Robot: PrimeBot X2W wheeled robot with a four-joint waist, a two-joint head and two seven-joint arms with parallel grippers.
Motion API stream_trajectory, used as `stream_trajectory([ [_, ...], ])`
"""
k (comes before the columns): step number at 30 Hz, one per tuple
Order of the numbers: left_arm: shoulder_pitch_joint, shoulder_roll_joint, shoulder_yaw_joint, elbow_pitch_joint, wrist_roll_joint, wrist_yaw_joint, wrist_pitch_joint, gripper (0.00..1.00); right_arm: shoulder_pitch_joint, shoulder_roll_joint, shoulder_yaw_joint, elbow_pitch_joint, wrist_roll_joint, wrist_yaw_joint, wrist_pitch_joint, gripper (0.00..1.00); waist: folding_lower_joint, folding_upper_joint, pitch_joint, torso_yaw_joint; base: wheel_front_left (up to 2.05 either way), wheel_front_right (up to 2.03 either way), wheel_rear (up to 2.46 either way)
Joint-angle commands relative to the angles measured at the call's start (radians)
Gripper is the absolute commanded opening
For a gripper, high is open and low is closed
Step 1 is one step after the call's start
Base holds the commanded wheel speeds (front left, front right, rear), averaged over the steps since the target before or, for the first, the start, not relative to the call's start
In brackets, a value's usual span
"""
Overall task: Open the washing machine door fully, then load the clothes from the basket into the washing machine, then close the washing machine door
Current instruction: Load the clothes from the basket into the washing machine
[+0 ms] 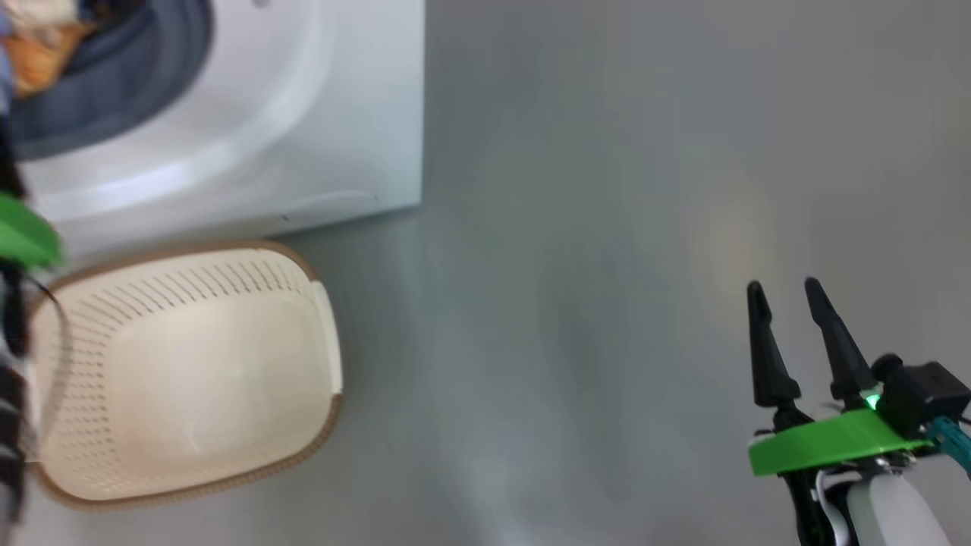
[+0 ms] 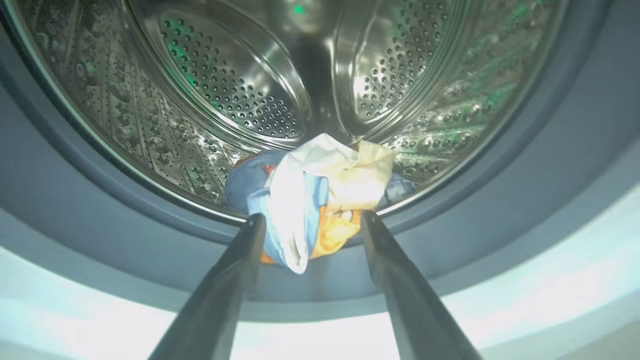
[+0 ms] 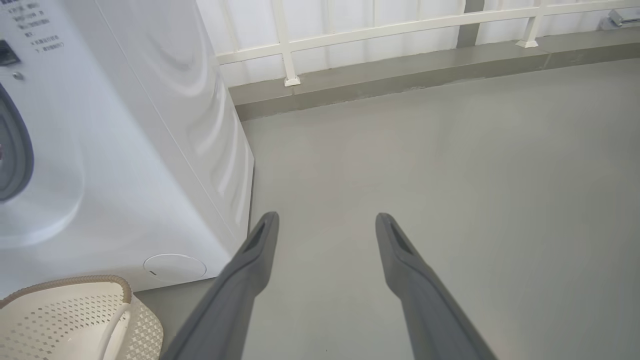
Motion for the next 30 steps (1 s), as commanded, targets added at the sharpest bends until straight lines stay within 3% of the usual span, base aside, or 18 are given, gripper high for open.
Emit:
stream_trajectory([
  [1, 0.073, 0.027, 0.011, -0.063, 0.011, 0.015, -0.018, 1.00, 0.033, -0.012, 0.004, -0.026, -0.018, 0.004, 0.003, 1.00, 0.0002, 0.0000, -0.107, 0.056, 0.00, 0.00, 0.00],
  [12, 0.481, -0.083, 0.021, -0.424, 0.039, 0.119, -0.032, 1.00, 0.121, -0.012, -0.019, -0.078, -0.071, 0.004, 0.066, 1.00, 0.0002, 0.0000, -0.243, 0.088, 0.00, 0.00, 0.00],
  [17, 0.744, -0.147, 0.007, -0.644, 0.067, 0.178, -0.033, 1.00, 0.170, -0.033, -0.013, -0.115, -0.098, 0.004, 0.117, 1.00, 0.0002, 0.0000, -0.324, 0.103, 0.00, 0.00, 0.00],
  [30, 1.016, -0.204, -0.068, -0.787, 0.083, 0.226, -0.019, 1.00, 0.258, -0.067, 0.024, -0.182, -0.102, 0.004, 0.205, 1.00, 0.0002, 0.0000, -0.471, 0.167, 0.00, 0.00, 0.00],
])
